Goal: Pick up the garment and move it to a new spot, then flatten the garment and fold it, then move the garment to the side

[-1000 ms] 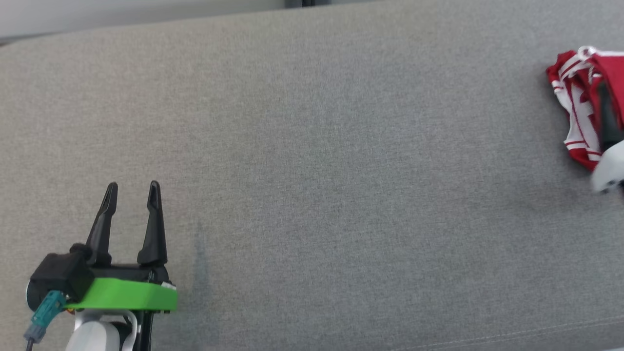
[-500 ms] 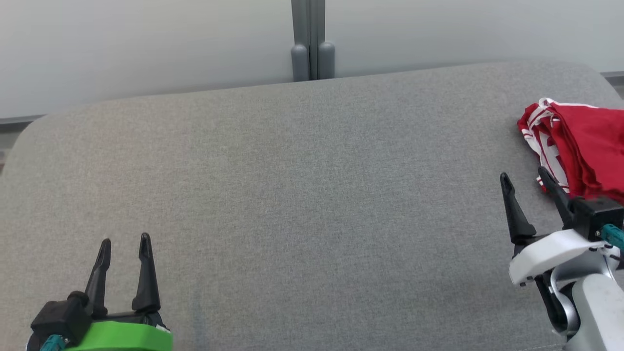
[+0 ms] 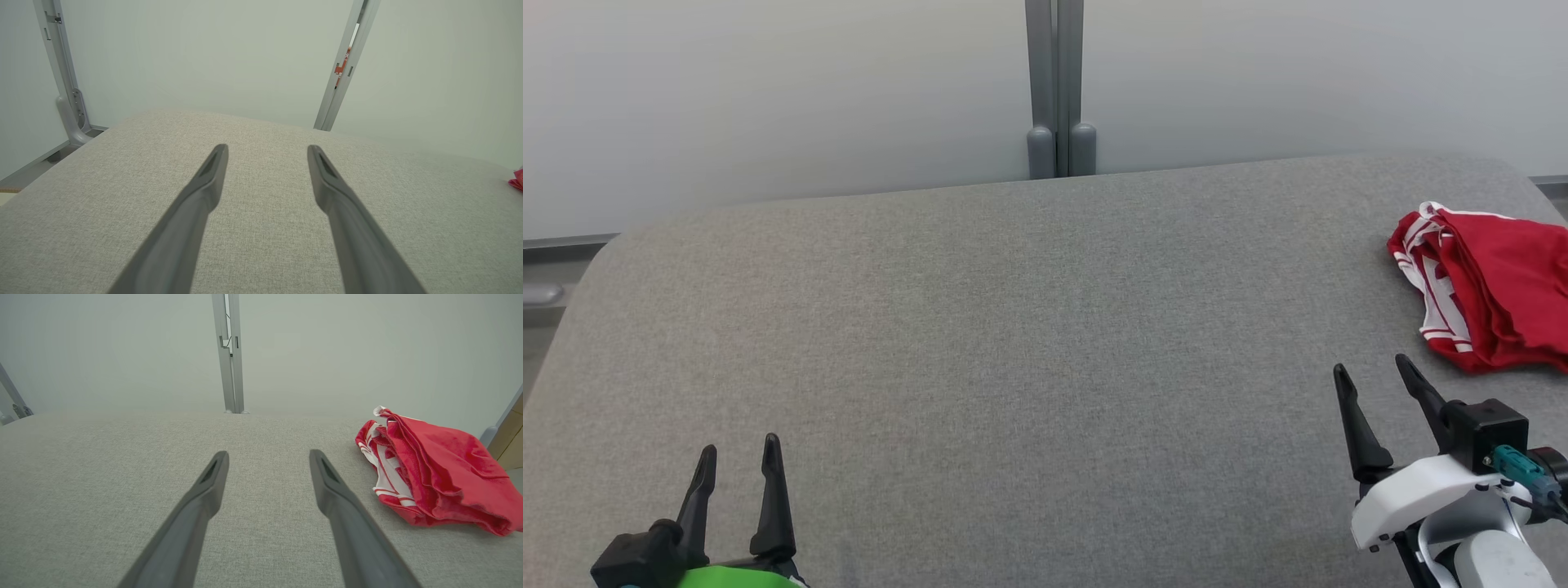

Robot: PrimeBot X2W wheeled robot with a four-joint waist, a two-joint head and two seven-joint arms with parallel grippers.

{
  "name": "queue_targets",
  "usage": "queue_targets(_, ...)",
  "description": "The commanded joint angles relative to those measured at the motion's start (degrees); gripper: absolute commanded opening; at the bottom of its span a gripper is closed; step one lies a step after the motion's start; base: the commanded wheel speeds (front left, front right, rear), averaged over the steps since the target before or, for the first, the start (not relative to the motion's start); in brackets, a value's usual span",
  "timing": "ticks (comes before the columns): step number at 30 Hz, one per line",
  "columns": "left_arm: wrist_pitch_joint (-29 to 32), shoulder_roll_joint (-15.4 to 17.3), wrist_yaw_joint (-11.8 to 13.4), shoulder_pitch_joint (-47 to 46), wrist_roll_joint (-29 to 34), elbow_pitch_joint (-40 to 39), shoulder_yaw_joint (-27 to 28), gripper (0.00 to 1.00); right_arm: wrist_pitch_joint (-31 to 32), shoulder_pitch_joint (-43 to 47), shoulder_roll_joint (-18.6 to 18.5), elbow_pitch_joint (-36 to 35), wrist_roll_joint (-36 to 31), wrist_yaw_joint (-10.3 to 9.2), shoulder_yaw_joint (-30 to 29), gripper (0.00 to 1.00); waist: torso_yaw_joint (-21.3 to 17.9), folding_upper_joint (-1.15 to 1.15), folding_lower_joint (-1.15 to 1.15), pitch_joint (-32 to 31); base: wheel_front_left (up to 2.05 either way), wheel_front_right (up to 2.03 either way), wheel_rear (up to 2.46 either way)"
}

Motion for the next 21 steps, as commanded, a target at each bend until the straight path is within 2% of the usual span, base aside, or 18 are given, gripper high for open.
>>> queue_targets(1, 0.03, 0.17, -0.19, 0.84, 0.4, 0.32, 0.03, 1.0, 0.03, 0.93, 0.15, 0.16, -0.39, -0.12, -0.16, 1.0, 0.14, 0.0, 0.0, -0.21, 0.0, 0.0, 0.0)
queue_targets(21, 0.03, 0.44, -0.37, 0.39, 0.91, 0.9, 0.12, 1.0, 0.21, 2.01, 1.62, -1.54, -0.83, -0.12, -0.42, 1.0, -0.43, 0.0, 0.0, -0.29, 0.0, 0.0, 0.0)
